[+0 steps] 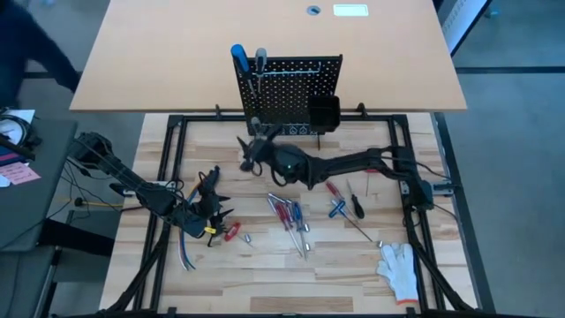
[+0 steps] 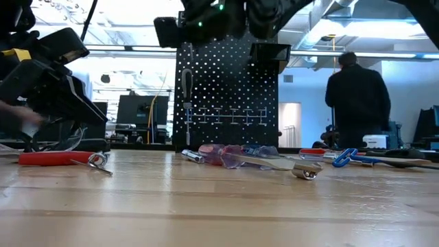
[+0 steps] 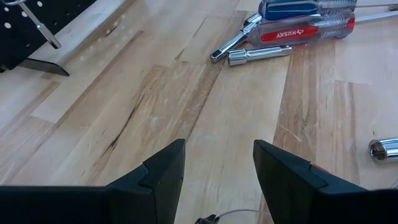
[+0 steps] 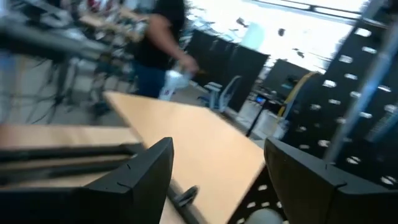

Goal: Hang tools onto peg board
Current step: Hang the blue screwdriver on the pegboard

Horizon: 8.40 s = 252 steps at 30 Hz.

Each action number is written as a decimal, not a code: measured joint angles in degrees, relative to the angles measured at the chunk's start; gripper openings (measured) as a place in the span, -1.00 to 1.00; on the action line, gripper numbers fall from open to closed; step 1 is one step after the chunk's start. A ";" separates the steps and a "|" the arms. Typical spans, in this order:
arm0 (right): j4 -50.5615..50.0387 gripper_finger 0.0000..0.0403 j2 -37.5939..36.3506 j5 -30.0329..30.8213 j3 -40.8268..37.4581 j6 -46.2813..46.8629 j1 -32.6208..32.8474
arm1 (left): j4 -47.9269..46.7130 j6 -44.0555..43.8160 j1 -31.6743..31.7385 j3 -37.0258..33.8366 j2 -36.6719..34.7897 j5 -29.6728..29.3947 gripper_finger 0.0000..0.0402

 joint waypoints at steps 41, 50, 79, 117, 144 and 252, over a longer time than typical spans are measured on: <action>-72.66 0.24 -9.84 -16.90 -0.48 52.22 21.24 | 0.03 -2.07 -0.61 0.01 0.00 0.11 -0.08; -83.67 0.24 -9.07 -16.92 -1.26 65.99 13.68 | -0.01 -2.32 -0.61 0.01 0.00 0.02 -0.08; -72.95 0.44 -7.41 -27.53 -15.22 80.07 10.39 | 0.00 -3.23 -0.61 0.00 0.01 1.51 -0.08; -78.28 0.33 -12.45 -25.18 -15.06 96.50 14.75 | 0.01 -3.47 -0.61 -0.01 0.02 1.49 -0.08; -73.37 -0.37 -5.40 -26.99 -14.90 88.59 13.93 | -0.07 -3.46 -0.59 -0.01 0.02 1.44 -0.08; -15.46 -0.37 -16.86 -28.17 14.36 15.23 -17.97 | -0.01 -2.75 -0.55 -0.01 0.02 0.59 -0.08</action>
